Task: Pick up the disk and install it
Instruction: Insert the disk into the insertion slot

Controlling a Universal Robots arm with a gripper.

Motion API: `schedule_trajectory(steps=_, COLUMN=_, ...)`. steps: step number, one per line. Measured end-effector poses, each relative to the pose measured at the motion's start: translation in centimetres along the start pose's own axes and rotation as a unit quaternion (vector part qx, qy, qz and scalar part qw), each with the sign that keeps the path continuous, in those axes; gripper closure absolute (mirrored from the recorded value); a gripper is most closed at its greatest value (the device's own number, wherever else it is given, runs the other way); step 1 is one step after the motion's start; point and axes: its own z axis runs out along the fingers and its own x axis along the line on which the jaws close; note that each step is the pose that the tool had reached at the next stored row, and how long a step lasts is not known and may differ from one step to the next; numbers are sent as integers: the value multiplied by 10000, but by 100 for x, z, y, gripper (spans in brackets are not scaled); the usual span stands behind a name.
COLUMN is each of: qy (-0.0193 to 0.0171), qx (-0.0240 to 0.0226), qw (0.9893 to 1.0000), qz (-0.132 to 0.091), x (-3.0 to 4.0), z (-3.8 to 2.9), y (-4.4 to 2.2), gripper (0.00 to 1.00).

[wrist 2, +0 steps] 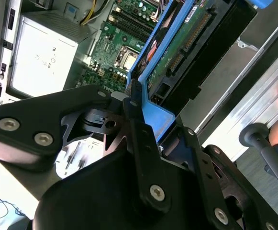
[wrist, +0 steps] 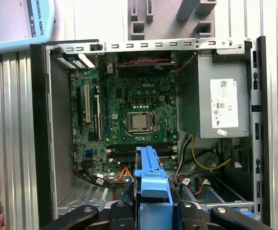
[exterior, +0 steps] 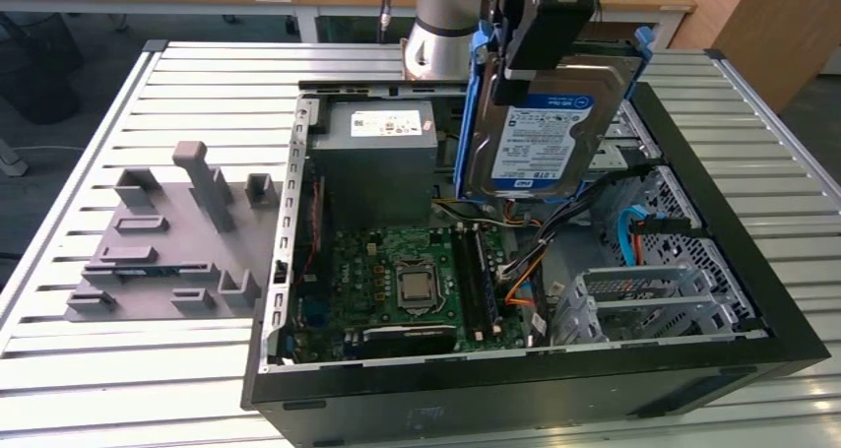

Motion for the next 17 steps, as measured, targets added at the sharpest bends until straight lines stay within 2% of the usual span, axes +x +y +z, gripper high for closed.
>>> schedule_trajectory(steps=17, qy=0, qx=0, qw=10000, qz=0, x=12, z=0, y=0, gripper=64)
